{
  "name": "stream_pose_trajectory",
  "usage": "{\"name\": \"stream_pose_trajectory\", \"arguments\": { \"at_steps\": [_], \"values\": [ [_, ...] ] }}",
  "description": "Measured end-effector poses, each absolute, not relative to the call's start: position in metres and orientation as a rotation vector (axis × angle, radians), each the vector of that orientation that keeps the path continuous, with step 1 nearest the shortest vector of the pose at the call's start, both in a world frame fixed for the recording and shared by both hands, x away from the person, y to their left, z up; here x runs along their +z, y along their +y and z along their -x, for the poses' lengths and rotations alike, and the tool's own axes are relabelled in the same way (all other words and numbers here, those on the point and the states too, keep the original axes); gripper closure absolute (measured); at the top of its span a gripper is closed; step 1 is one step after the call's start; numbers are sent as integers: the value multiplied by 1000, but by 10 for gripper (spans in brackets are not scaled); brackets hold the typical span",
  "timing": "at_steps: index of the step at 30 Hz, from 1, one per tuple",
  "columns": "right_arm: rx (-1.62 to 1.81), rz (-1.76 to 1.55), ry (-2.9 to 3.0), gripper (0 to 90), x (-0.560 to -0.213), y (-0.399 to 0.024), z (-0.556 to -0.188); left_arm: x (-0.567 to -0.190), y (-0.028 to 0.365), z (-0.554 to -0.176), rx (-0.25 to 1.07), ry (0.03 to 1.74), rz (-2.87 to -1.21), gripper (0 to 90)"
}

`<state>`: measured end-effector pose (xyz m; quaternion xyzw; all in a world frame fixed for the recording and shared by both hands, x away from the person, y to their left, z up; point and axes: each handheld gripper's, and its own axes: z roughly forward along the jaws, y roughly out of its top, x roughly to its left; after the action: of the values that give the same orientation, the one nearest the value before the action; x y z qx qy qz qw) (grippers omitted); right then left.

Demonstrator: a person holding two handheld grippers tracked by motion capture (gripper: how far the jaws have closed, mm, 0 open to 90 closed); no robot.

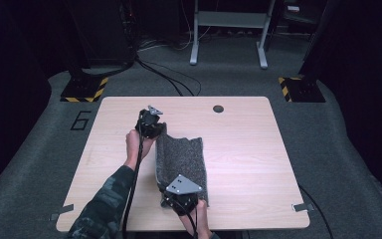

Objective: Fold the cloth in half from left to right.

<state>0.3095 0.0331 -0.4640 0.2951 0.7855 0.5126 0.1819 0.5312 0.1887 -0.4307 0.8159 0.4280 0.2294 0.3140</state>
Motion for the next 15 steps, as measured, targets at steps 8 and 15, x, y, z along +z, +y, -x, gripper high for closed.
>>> {"name": "stream_pose_trajectory", "arguments": {
  "at_steps": [8,15],
  "values": [
    [1383,-913,2223,865,-479,8,-311,-449,159,-539,538,1117,-2176,845],
    [1329,-992,2225,864,-493,-14,-309,-457,136,-540,510,1095,-2180,845]
  ]
}}
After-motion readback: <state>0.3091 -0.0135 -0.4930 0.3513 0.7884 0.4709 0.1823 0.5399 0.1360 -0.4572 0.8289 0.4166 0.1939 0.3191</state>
